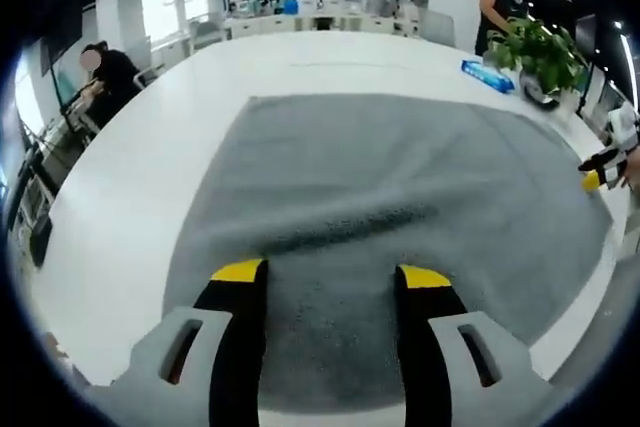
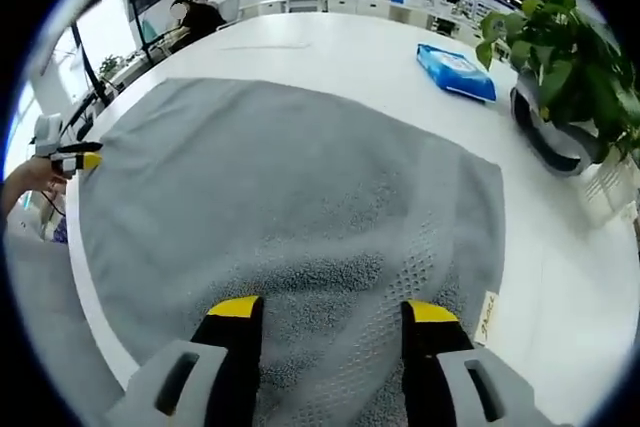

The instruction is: Open the folded towel by lifting each exposed corner and separating the folded layers until the towel lies flat within the target outline without major curled edges

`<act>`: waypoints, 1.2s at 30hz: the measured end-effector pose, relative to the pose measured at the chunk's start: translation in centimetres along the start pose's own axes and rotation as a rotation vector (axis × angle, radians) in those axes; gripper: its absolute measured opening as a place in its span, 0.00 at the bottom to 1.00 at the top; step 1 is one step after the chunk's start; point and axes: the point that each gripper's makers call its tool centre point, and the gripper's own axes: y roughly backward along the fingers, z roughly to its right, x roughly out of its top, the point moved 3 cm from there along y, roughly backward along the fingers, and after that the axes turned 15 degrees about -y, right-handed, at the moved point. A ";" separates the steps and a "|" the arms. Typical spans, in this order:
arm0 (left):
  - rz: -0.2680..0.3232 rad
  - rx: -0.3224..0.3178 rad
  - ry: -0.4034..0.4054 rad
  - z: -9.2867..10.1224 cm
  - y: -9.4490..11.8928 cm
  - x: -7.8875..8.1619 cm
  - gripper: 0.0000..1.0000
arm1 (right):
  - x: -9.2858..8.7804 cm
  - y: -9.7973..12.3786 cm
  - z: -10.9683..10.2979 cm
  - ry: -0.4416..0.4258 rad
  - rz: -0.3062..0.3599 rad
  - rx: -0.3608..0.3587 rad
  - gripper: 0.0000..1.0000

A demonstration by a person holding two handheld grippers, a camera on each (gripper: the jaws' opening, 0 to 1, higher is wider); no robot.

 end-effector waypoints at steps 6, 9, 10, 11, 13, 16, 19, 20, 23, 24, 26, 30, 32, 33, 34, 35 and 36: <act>0.007 0.003 0.002 -0.2 -0.9 0.8 0.51 | 1.1 -0.6 0.6 0.005 -0.020 -0.001 0.55; 0.010 0.004 0.003 -0.3 -1.5 1.3 0.51 | 1.4 -0.7 0.8 0.006 -0.027 -0.003 0.55; 0.010 0.003 0.003 -0.3 -1.6 1.4 0.51 | 1.5 -0.8 0.8 0.007 -0.030 -0.003 0.55; 0.011 0.002 0.001 -0.3 -1.8 1.6 0.51 | 1.7 -0.8 0.9 0.007 -0.035 -0.004 0.55; 0.011 -0.003 -0.003 -0.3 -1.9 1.9 0.51 | 2.0 -1.0 1.1 0.011 -0.043 -0.004 0.55; 0.010 -0.010 -0.008 -0.2 -2.2 2.4 0.51 | 2.7 -1.3 1.5 0.009 -0.047 -0.006 0.55; 0.012 -0.011 -0.008 -0.2 -2.6 2.9 0.51 | 3.3 -1.6 1.8 0.008 -0.051 -0.008 0.54; 0.012 -0.011 -0.009 -0.2 -2.7 3.1 0.51 | 3.5 -1.7 1.8 0.007 -0.052 -0.009 0.54; 0.014 -0.012 -0.009 -0.2 -3.0 3.6 0.51 | 4.1 -1.9 2.1 0.004 -0.055 -0.012 0.54; 0.014 -0.013 -0.010 -0.2 -3.2 3.7 0.51 | 4.2 -2.0 2.1 0.003 -0.054 -0.012 0.54; 0.014 -0.014 -0.010 -0.2 -3.3 3.9 0.51 | 4.6 -2.2 2.4 -0.001 -0.053 -0.013 0.54; 0.014 -0.013 -0.008 -0.3 -3.6 4.2 0.51 | 5.4 -2.6 2.7 -0.004 -0.049 -0.013 0.53; 0.014 -0.012 -0.008 -0.3 -3.7 4.4 0.51 | 5.8 -2.7 2.9 -0.004 -0.045 -0.012 0.53; 0.014 -0.013 -0.008 -0.3 -3.8 4.5 0.51 | 5.9 -2.8 3.0 -0.003 -0.043 -0.011 0.53; 0.014 -0.013 -0.008 -0.3 -3.9 4.5 0.51 | 6.1 -3.0 3.4 -0.003 -0.040 -0.009 0.53; 0.013 -0.014 -0.008 -0.3 -3.9 4.6 0.51 | 6.3 -3.2 3.6 -0.002 -0.037 -0.008 0.53; 0.012 -0.013 -0.008 -0.3 -4.0 4.7 0.51 | 6.4 -3.3 3.8 -0.002 -0.034 -0.007 0.53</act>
